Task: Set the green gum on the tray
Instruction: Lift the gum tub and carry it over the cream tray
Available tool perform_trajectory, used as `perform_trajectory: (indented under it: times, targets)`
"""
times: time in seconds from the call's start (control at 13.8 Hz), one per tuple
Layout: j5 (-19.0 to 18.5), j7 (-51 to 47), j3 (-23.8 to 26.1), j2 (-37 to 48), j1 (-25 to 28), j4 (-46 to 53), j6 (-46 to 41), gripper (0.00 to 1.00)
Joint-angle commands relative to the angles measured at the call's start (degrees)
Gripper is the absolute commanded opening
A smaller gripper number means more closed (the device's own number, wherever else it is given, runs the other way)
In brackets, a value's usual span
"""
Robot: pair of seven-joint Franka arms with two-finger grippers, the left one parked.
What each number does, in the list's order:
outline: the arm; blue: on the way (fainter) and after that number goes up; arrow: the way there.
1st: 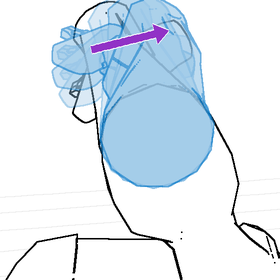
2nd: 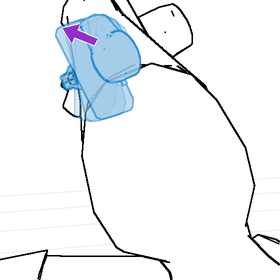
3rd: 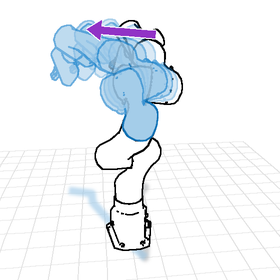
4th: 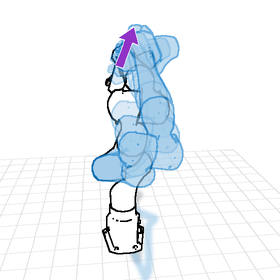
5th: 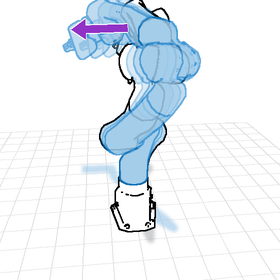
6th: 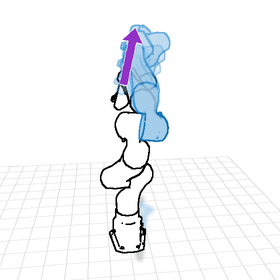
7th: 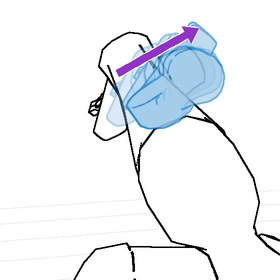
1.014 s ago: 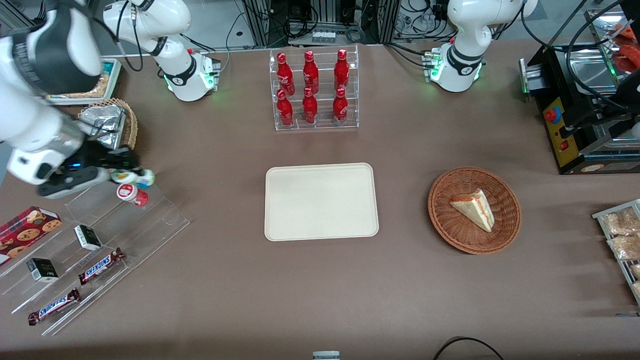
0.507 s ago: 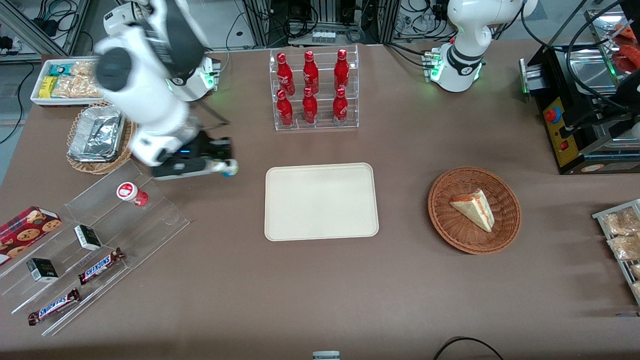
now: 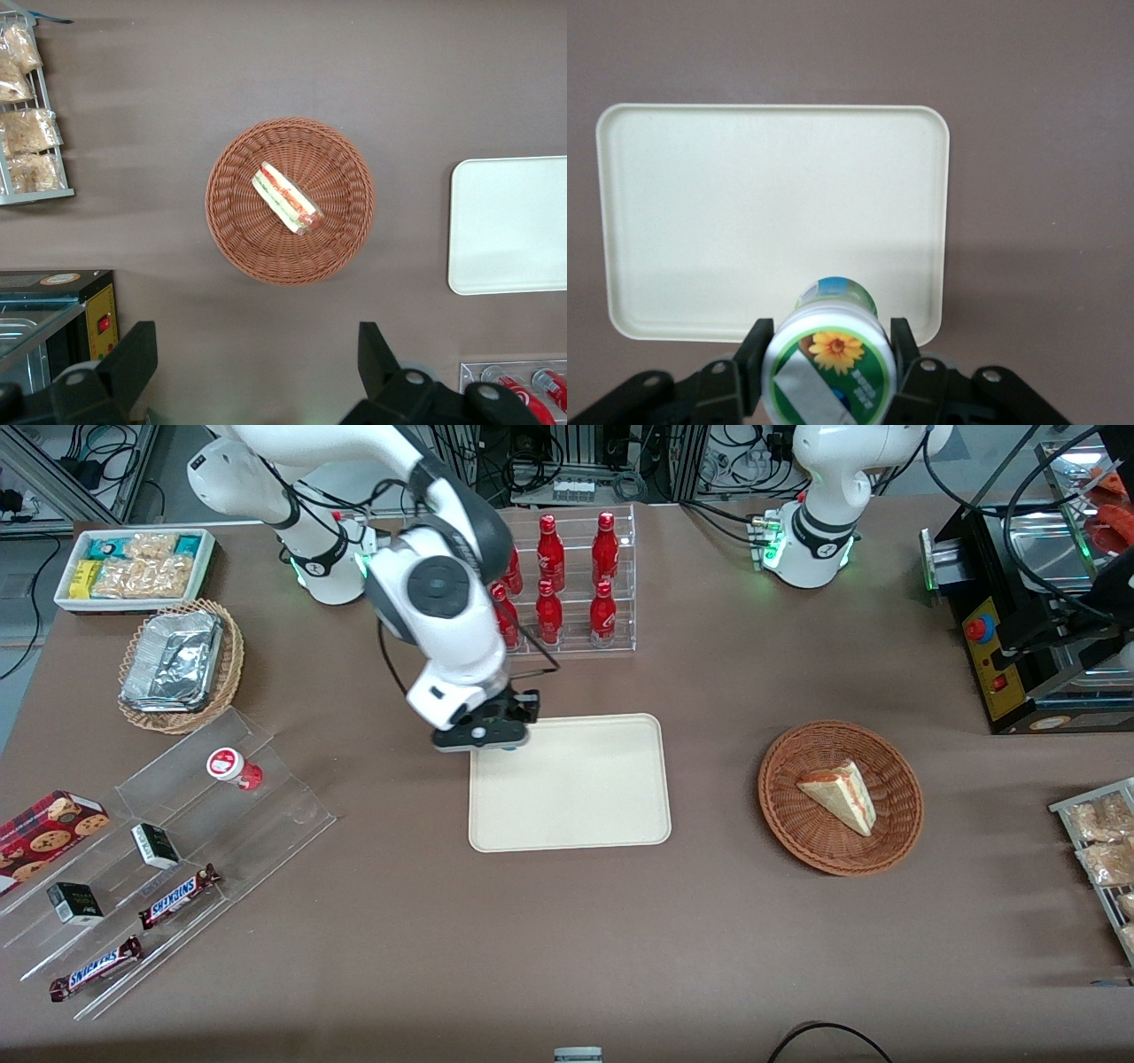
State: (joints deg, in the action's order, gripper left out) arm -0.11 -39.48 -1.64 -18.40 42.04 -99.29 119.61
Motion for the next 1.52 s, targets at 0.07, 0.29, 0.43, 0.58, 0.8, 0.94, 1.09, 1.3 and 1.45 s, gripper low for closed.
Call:
perform_trajectory:
  times: [0.07, 0.29, 0.43, 0.58, 0.8, 0.94, 1.09, 1.3, 1.45]
  targets:
    - [-2.0, -5.8, -0.7, -7.0, 3.5, 3.9, 5.3, 0.00]
    - [-2.4, -6.2, -1.0, -11.8, 5.3, 4.1, 11.9, 0.00]
    - [-4.1, -8.8, -1.0, -14.3, 5.4, 4.0, 14.9, 0.00]
    - [-6.2, -10.7, -1.0, -16.5, 5.8, 4.0, 17.0, 0.00]
    - [-6.1, -11.8, -0.9, -17.9, 6.0, 3.8, 17.4, 0.00]
    - [-6.1, -12.1, -0.9, -18.8, 6.7, 3.8, 18.0, 0.00]
    - [-6.1, -12.2, -0.9, -19.3, 6.7, 3.8, 19.2, 0.00]
    - [-6.3, -11.4, -0.9, -19.8, 6.5, 3.8, 20.5, 0.70]
    - [-6.2, -11.4, -0.9, -19.3, 5.9, 3.8, 20.4, 0.99]
